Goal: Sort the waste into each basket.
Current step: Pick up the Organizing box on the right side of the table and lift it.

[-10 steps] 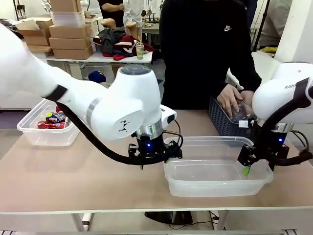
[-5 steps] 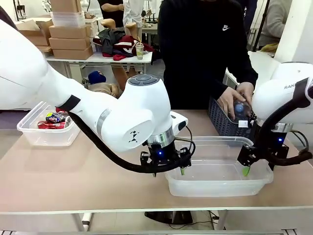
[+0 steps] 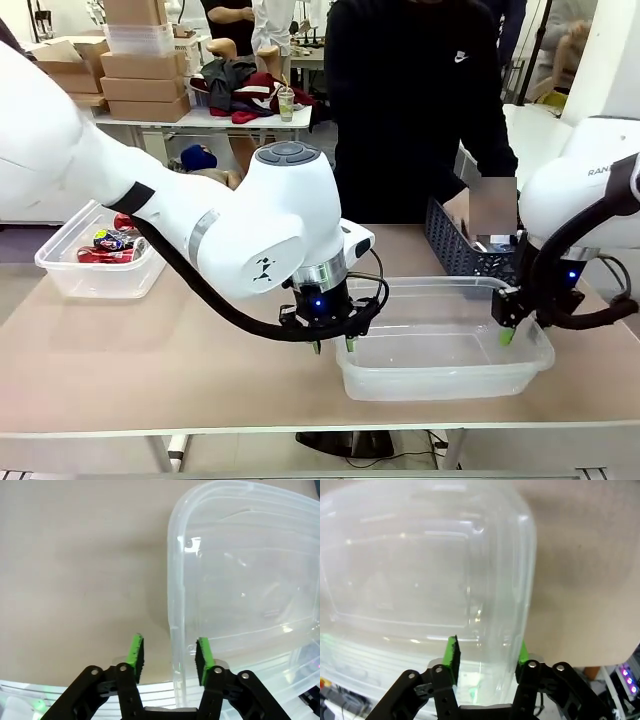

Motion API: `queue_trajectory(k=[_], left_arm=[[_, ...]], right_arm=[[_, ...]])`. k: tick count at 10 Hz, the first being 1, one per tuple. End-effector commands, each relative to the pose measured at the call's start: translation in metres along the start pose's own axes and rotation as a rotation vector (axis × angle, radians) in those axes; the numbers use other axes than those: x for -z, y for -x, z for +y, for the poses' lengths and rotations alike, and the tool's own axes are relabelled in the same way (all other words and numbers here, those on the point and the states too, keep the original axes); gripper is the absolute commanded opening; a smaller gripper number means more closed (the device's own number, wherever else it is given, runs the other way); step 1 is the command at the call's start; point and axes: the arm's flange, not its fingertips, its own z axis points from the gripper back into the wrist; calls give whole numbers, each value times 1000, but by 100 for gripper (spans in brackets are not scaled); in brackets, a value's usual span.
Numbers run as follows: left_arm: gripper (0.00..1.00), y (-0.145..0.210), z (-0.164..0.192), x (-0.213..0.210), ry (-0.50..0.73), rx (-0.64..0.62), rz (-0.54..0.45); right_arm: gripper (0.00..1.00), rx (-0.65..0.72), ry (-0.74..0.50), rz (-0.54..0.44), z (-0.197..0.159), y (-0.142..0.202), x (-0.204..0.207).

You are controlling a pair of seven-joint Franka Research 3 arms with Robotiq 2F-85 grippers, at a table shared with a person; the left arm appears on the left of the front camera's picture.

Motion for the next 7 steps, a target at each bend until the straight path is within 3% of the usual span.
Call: queue_trajectory(k=[1,7], left_arm=[[0,6,-2,3,-38,-22,-29],[0,6,3,-13,-96,-87,-49]], right_arm=[[0,88,28,-112,-1,13,10],[0,53,35,-116,2,20,3]])
